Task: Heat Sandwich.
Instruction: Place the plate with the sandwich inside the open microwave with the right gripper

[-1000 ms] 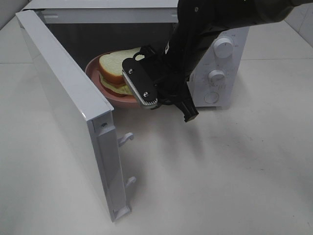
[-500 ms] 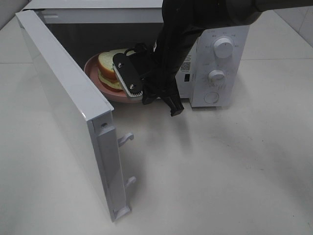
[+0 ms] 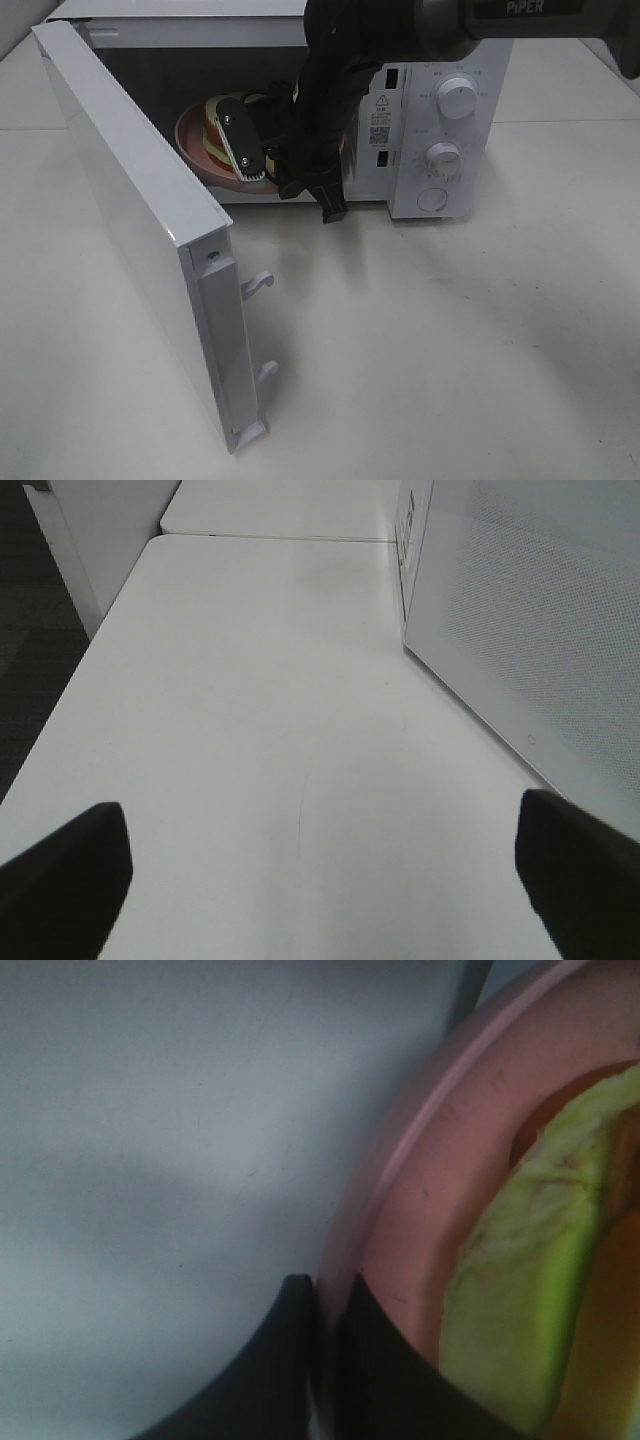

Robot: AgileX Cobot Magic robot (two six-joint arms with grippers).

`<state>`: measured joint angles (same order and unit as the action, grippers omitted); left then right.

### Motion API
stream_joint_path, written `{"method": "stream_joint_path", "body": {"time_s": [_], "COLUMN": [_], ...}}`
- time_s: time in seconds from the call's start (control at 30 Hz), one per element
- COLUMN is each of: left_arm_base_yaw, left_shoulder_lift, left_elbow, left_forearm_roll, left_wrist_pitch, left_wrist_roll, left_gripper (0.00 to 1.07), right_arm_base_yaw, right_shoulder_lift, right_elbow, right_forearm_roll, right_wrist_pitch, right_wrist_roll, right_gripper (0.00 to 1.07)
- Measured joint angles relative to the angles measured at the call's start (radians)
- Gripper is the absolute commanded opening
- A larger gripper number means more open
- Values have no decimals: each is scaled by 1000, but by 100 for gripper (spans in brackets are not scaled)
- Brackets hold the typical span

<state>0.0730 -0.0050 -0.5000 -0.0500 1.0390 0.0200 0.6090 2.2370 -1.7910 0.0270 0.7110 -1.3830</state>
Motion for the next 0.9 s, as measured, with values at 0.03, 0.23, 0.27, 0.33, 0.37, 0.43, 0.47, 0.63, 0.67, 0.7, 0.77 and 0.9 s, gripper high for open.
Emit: {"method": "stream_joint_path", "body": {"time_s": [0.03,0.23,0.27,0.33,0.37,0.43,0.47,0.63,0.67,0.7,0.77,0.9], "left_arm_base_yaw": [0,0,0,0,0,0,0,0,0,0,0,0], "left_shoulder_lift": [0,0,0,0,0,0,0,0,0,0,0,0], "left_elbow": [0,0,0,0,0,0,0,0,0,0,0,0], "left_forearm_roll": [0,0,0,0,0,0,0,0,0,0,0,0], "left_wrist_pitch": [0,0,0,0,0,0,0,0,0,0,0,0], "left_wrist_roll": [0,0,0,0,0,0,0,0,0,0,0,0], "left_gripper": [98,98,98,98,98,98,98,98,98,98,98,98], "right_arm_base_yaw": [0,0,0,0,0,0,0,-11,-11,-15,-21,-24], "right_shoulder_lift": [7,40,58,72,72,88,94,110,110,112,114,114], "right_elbow": [-11,-75,-105,-132,-132,-153,-159,-164,-164,-165,-167,-170], "right_forearm_roll": [0,-15,-20,-27,-27,-27,-27,-20,-20,-20,-20,-21], "right_wrist_pitch": [3,19,23,24,24,24,26,22,22,16,13,9], "right_wrist_roll": [2,35,49,55,55,61,63,73,73,75,75,92], "right_gripper": [3,3,3,3,3,3,4,4,4,5,6,11]}}
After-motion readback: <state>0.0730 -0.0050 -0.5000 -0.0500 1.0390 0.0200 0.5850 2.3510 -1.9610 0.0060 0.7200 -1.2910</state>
